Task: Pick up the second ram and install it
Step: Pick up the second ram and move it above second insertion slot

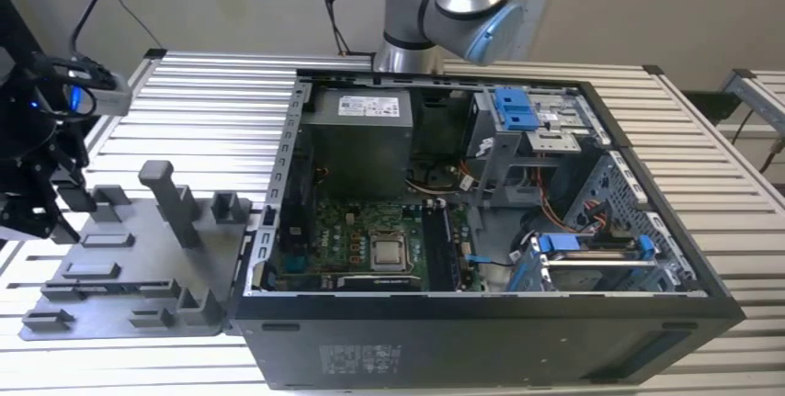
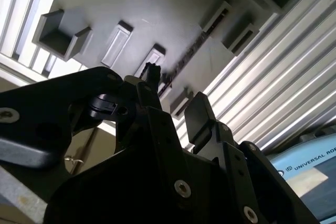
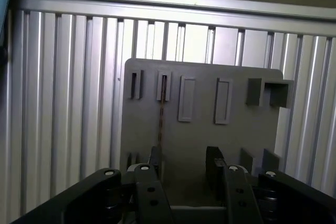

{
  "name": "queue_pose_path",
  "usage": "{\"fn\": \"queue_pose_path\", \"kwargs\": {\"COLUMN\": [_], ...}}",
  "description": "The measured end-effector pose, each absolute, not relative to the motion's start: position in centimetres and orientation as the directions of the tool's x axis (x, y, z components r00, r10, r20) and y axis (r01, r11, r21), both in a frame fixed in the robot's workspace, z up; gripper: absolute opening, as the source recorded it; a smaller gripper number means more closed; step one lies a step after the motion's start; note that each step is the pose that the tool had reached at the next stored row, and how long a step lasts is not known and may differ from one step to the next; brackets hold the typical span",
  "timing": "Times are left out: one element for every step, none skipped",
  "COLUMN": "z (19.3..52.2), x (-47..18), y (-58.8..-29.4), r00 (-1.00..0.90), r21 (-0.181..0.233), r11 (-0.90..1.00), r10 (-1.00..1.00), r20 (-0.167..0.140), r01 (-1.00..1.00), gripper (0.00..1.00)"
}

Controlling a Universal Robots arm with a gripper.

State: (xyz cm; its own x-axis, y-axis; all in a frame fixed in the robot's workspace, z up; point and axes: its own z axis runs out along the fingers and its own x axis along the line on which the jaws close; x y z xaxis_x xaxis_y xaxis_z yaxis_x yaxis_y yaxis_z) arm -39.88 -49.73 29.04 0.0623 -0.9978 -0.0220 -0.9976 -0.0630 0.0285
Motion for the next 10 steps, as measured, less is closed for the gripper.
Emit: {"fn": "queue_pose_path", "kwargs": {"z": [28.9, 28.8, 28.7, 28.6, 28.5, 28.3, 28.2, 28.1, 28.0, 27.9], "x": [-39.9, -39.9, -39.9, -39.9, -39.9, -39.9, -39.9, -39.9, -39.9, -39.9], "y": [-49.7, -49.7, -49.8, -49.8, -49.8, -49.8, -49.8, -49.8, -49.8, -49.8], "r00": [0.062, 0.062, 0.062, 0.062, 0.062, 0.062, 0.062, 0.062, 0.062, 0.062], "r21": [0.028, 0.028, 0.028, 0.028, 0.028, 0.028, 0.028, 0.027, 0.027, 0.027], "r11": [-0.063, -0.063, -0.063, -0.063, -0.063, -0.063, -0.063, -0.063, -0.063, -0.063], "r10": [-0.998, -0.998, -0.998, -0.998, -0.998, -0.998, -0.998, -0.998, -0.998, -0.998], "r20": [-0.022, -0.022, -0.022, -0.022, -0.022, -0.022, -0.022, -0.022, -0.022, -0.022], "r01": [-0.998, -0.998, -0.998, -0.998, -0.998, -0.998, -0.998, -0.998, -0.998, -0.998], "gripper": [0.48, 0.48, 0.48, 0.48, 0.48, 0.48, 0.48, 0.48, 0.48, 0.48]}}
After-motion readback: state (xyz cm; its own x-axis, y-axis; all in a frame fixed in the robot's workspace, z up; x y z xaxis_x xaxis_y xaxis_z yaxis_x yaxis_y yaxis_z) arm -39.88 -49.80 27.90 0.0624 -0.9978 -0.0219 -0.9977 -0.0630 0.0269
